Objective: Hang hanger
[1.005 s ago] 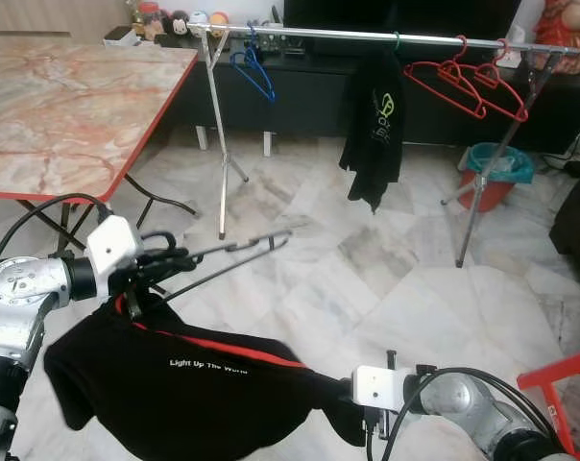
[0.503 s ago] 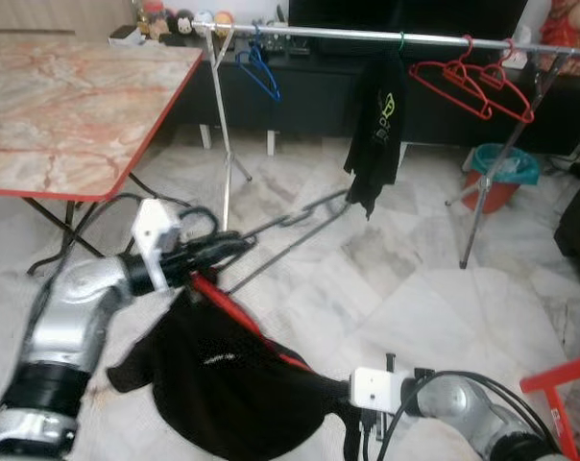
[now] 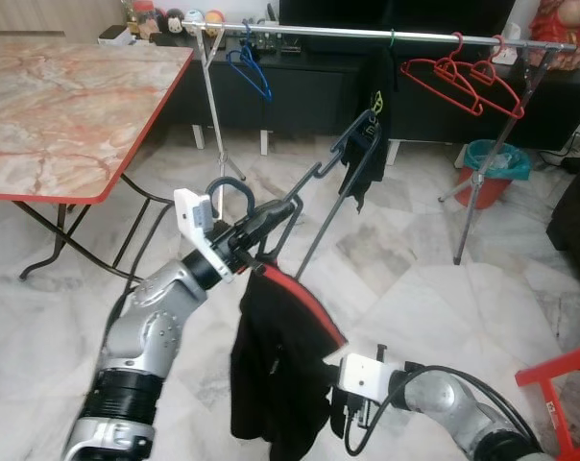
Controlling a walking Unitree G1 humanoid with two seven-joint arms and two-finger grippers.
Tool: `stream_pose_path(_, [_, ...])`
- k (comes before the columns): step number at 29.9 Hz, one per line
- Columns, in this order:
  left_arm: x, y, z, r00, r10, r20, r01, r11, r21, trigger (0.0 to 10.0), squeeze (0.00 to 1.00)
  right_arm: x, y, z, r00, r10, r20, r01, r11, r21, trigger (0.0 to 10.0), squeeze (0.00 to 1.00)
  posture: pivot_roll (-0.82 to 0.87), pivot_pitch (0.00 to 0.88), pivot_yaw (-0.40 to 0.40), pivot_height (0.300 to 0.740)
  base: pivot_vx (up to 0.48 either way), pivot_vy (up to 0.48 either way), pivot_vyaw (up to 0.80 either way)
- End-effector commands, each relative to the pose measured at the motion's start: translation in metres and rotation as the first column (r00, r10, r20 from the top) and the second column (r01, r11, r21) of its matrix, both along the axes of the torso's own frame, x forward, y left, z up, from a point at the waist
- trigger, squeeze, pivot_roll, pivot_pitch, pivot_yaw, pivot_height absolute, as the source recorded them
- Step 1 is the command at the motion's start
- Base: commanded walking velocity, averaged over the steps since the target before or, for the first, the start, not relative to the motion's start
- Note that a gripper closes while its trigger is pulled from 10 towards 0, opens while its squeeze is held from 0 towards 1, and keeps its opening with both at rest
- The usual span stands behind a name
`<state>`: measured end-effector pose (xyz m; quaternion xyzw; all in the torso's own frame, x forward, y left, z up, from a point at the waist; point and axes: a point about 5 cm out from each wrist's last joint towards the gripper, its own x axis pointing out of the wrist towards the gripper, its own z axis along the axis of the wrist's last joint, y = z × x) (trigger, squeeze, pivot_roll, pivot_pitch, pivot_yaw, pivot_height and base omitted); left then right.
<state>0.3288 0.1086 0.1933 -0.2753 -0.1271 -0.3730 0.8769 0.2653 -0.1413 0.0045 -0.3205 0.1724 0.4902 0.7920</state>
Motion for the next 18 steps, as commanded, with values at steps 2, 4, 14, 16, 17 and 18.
stream_pose_path(2, [0.011,0.007,0.020,0.992,0.129,0.003,-0.128,0.984,-0.125,10.0,0.00,0.006,0.001,0.005,0.999,-0.040,0.012,0.040,0.999,0.036,0.0,0.00,0.05,0.063,-0.010,0.740,0.000,0.000,0.00])
stream_pose_path(4, [0.015,0.004,0.027,0.989,0.139,-0.049,-0.147,0.960,-0.238,10.0,0.00,0.006,0.002,0.004,0.999,-0.049,0.007,0.048,0.998,0.051,0.0,0.00,0.05,0.062,-0.009,0.740,0.000,0.000,0.00])
stream_pose_path(14, [0.024,-0.004,0.017,0.889,0.419,-0.186,-0.449,0.878,-0.167,10.0,0.00,0.012,0.005,0.008,0.991,-0.132,-0.038,0.137,0.975,0.173,0.0,0.00,0.04,0.048,-0.011,0.740,0.000,0.000,0.00])
stream_pose_path(16, [0.026,-0.009,0.012,0.869,0.465,-0.169,-0.480,0.875,-0.060,10.0,0.00,0.013,0.007,0.011,0.986,-0.145,-0.084,0.161,0.960,0.229,0.0,0.00,0.05,0.042,-0.013,0.740,0.000,0.000,0.00])
stream_pose_path(17, [0.026,-0.009,0.012,0.869,0.465,-0.169,-0.480,0.875,-0.060,10.0,0.00,0.013,0.007,0.011,0.986,-0.145,-0.084,0.161,0.960,0.229,0.0,0.00,0.05,0.042,-0.013,0.740,0.000,0.000,0.00])
stream_pose_path(18, [0.025,-0.014,0.011,0.873,0.474,-0.113,-0.472,0.880,0.041,10.0,0.00,0.011,0.008,0.010,0.981,-0.126,-0.148,0.162,0.951,0.263,0.0,0.00,0.05,0.038,-0.013,0.740,0.000,0.000,0.00])
